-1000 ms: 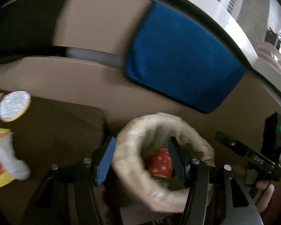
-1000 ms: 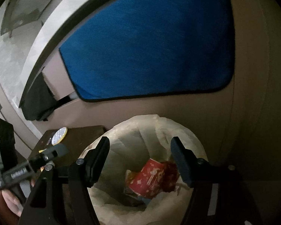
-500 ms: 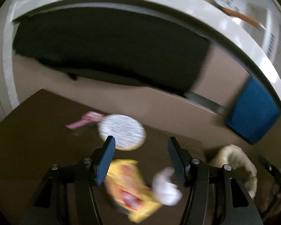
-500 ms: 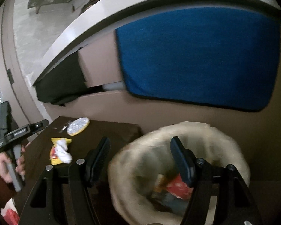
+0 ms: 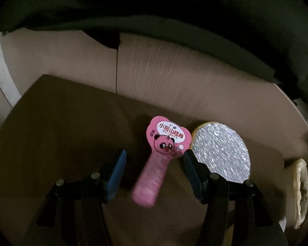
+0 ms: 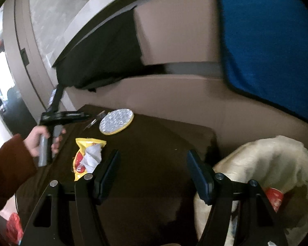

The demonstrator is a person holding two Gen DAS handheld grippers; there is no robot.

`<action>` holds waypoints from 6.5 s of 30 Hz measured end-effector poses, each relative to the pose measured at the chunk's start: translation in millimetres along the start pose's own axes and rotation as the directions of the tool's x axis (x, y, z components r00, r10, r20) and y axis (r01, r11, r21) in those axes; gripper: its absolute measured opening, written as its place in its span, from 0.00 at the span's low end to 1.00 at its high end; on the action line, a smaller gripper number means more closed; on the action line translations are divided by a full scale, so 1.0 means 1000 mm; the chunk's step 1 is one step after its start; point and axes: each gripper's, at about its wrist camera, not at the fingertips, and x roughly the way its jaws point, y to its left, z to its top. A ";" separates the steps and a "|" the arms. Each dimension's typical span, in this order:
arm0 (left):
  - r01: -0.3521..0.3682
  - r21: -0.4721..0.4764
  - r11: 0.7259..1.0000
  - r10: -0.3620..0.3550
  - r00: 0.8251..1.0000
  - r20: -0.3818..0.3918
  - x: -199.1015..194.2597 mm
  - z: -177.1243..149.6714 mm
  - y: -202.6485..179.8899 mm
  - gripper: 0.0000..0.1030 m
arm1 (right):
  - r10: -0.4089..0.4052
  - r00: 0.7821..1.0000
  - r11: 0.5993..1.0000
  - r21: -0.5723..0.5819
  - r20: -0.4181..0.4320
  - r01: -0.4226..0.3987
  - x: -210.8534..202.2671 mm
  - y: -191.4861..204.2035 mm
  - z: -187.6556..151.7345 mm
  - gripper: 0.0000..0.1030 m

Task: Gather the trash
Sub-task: 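Grasp the pink candy stick with the left gripper while the right gripper grasps the white tissue, then carry the candy stick and tissue over the bin with both grippers, then open both grippers over the bin to drop the candy stick and tissue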

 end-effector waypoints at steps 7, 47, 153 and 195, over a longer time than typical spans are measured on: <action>0.021 -0.046 0.999 -0.019 0.999 0.025 -0.009 -0.010 0.001 0.19 | -0.018 0.998 0.999 -0.031 -0.062 0.016 0.028 0.009 0.003 0.62; -0.032 -0.105 0.994 0.034 0.999 0.022 -0.145 -0.186 0.005 0.41 | 0.106 0.975 0.962 -0.227 -0.195 -0.150 0.037 0.096 -0.045 0.12; 0.178 0.418 0.891 -0.346 0.863 0.368 -0.226 -0.184 -0.408 0.14 | -0.248 0.913 0.966 0.005 0.324 0.260 -0.251 -0.094 -0.021 0.25; 0.263 0.337 0.904 -0.306 0.949 0.080 -0.096 -0.195 -0.399 0.14 | -0.219 0.971 0.970 0.126 0.098 0.206 -0.139 -0.164 -0.052 0.25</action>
